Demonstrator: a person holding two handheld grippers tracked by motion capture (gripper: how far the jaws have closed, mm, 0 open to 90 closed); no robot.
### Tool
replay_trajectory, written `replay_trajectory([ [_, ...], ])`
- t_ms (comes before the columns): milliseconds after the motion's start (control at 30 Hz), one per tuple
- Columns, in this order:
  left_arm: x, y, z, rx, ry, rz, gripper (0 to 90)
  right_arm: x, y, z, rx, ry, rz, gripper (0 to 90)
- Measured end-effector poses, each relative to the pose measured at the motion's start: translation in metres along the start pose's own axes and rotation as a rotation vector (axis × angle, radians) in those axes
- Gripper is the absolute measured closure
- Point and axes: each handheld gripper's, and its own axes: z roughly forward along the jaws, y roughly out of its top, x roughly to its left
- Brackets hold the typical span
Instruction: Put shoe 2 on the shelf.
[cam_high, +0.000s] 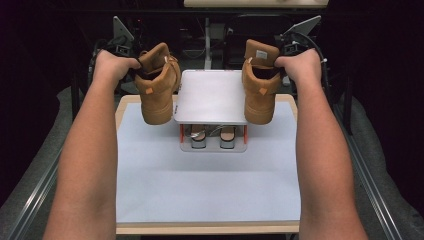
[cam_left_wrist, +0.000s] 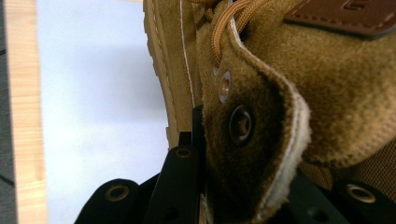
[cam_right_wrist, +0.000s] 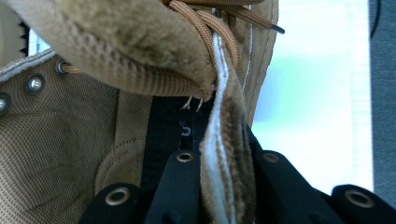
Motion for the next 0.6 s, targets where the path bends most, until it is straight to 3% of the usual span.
replay_trajectory([
  [267,-0.026,0.006,0.009,0.009,-0.028,0.028,84.6,0.017,0.000,0.008,-0.007,0.035,-0.014,84.9],
  [400,-0.035,0.010,0.016,0.011,-0.042,0.026,84.5,0.024,0.000,0.012,-0.003,0.030,-0.023,84.8],
  [600,-0.052,0.011,0.026,0.002,-0.032,0.022,84.4,0.036,0.001,0.020,-0.002,0.036,-0.043,84.7],
])
